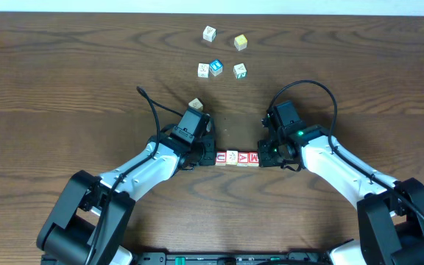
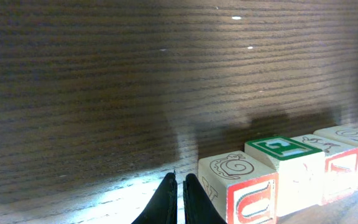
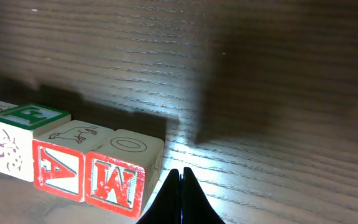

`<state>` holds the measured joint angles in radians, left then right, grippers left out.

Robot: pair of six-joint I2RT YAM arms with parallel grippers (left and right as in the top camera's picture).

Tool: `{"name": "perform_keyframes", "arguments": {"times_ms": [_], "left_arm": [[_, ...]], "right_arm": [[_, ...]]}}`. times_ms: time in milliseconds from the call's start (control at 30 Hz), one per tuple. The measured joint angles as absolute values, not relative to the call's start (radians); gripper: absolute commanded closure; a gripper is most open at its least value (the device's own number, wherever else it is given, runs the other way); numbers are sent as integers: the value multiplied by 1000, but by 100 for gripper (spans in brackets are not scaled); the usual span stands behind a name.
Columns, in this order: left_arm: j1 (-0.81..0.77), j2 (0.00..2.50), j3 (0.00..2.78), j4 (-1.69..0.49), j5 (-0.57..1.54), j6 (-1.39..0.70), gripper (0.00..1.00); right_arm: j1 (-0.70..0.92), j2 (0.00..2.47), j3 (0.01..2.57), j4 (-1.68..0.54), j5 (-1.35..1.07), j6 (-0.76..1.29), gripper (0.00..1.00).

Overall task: Lift 4 blocks
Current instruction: 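Squeeze the block row between left and right grippers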

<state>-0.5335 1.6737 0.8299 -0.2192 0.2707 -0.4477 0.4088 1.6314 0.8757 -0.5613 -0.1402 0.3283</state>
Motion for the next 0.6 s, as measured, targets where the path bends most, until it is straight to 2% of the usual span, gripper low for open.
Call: {"name": "perform_keyframes", "arguments": {"times_ms": [600], "left_arm": [[-533,1674,830,-214,202,-445,93]], "right_arm": [[409,1631,860,-552,-138,333,99]]}}
